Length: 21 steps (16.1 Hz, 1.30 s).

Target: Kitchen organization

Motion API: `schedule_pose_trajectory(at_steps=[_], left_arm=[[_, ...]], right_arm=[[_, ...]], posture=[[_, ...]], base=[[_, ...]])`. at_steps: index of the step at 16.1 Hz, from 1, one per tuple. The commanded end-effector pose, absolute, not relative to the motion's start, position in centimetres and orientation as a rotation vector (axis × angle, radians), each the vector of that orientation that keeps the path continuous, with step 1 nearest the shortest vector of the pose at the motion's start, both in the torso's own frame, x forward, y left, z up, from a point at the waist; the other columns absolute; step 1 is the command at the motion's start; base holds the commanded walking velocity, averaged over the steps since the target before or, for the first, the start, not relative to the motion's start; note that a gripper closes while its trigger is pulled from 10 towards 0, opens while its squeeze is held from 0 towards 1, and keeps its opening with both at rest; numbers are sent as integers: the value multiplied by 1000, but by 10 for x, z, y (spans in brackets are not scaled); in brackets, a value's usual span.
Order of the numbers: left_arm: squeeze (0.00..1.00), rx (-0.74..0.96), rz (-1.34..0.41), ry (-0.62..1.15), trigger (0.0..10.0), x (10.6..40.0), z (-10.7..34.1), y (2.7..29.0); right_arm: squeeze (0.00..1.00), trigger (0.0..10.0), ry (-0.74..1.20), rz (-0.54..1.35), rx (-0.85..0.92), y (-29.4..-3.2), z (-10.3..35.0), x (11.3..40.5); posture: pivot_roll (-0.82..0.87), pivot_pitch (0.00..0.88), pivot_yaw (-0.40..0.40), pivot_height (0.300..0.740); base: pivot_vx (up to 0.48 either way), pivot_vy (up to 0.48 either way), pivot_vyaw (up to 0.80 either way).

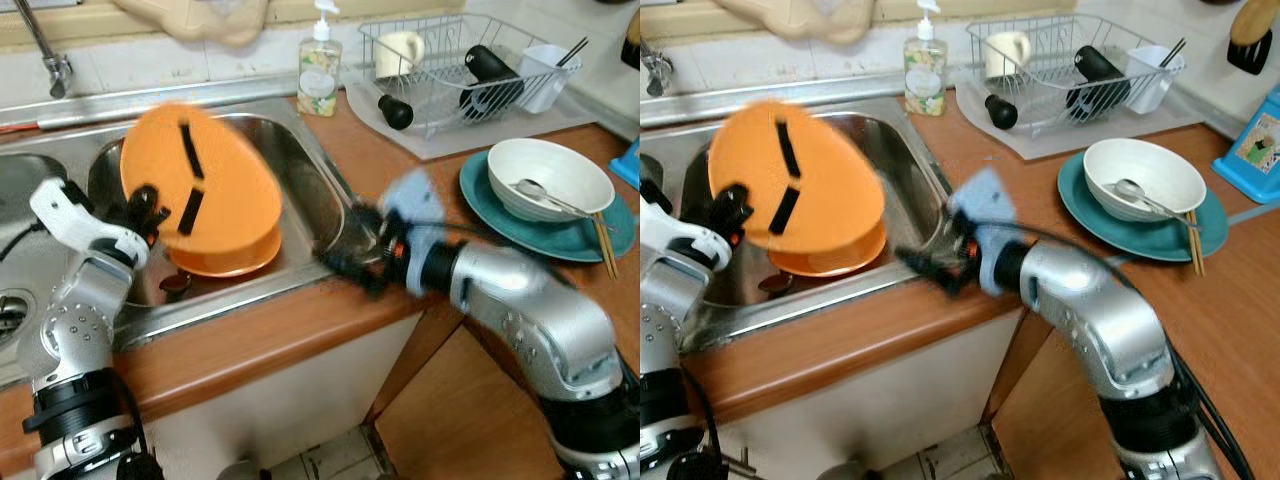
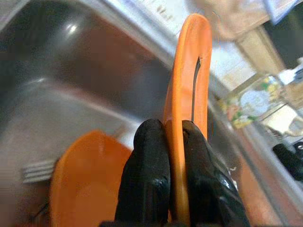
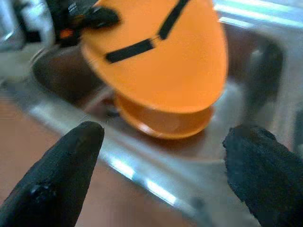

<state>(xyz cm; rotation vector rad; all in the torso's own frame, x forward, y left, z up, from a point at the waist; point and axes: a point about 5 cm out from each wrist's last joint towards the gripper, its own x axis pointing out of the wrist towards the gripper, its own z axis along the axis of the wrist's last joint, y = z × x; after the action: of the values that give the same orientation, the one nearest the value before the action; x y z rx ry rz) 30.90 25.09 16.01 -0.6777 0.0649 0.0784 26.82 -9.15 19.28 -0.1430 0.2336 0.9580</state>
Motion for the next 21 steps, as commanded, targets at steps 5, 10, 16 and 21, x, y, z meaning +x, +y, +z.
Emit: schedule_pose_trajectory(at_steps=[5, 10, 16, 21], left_arm=[[0, -659, 21, 163, 4157, 324, 156, 236], [0, -611, -24, 352, 10000, 346, 145, 220], [1000, -573, -85, 464, 10000, 352, 134, 208], [1000, -533, -60, 451, 10000, 351, 132, 215]], right_arm=[[0, 10000, 217, 992, -192, -91, 194, 265], [0, 10000, 227, 991, -218, -93, 192, 265], [0, 10000, 226, 964, -235, -95, 192, 268], [0, 10000, 238, 904, -245, -100, 189, 274]], posture=[[-116, 0, -8, 740], [-128, 0, 2, 740], [-140, 0, 10, 740], [-144, 0, 7, 740]], base=[[0, 0, 0], [0, 0, 0], [0, 0, 0], [0, 0, 0]])
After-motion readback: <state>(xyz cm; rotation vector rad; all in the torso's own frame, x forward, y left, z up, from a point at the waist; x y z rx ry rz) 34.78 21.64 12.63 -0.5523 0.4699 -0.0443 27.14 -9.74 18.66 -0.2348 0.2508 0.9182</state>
